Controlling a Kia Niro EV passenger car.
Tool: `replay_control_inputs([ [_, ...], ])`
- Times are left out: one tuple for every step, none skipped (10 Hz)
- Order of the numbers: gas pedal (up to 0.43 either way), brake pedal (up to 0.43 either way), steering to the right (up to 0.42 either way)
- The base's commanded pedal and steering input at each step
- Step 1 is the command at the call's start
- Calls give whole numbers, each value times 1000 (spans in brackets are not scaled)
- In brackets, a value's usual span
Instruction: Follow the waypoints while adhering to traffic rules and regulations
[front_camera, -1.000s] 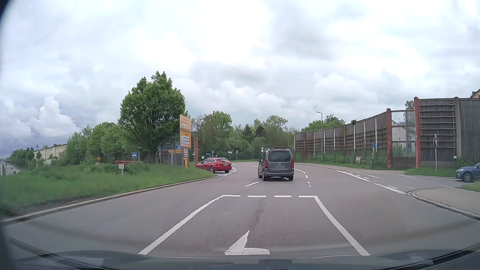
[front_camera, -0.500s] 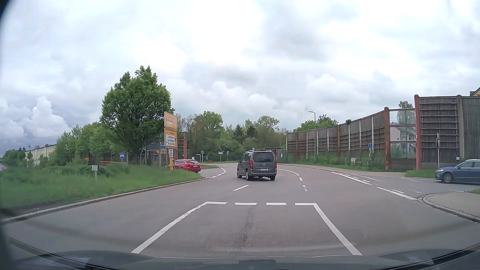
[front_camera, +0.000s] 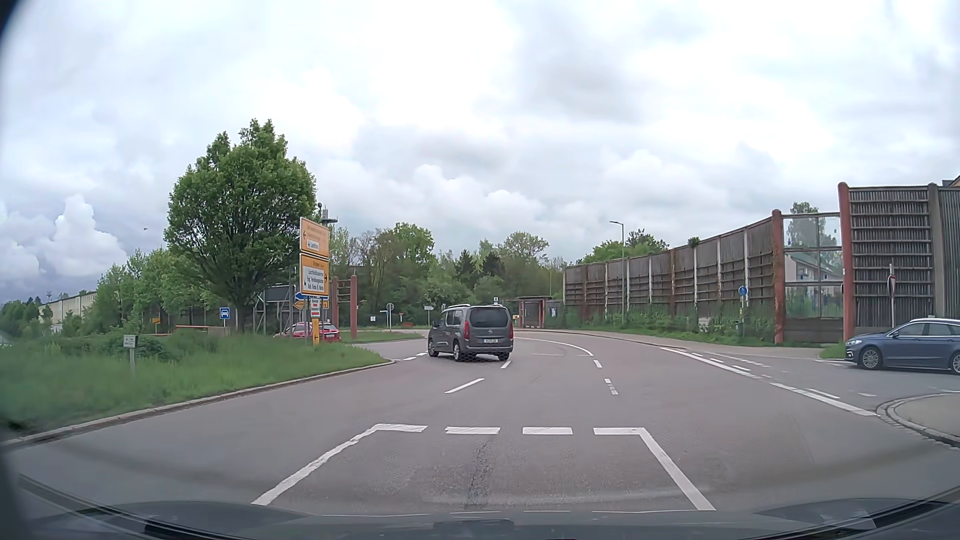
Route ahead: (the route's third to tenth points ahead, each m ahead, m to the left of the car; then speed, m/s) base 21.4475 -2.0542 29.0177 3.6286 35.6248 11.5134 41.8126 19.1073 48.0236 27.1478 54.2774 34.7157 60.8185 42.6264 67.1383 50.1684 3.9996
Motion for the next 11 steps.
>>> replay_control_inputs([
  [228,12,33],
  [248,12,30],
  [248,12,28],
  [248,12,25],
  [260,12,22],
  [260,12,17],
  [260,12,16],
  [260,12,15],
  [260,12,11],
  [260,12,8],
  [260,12,6],
])
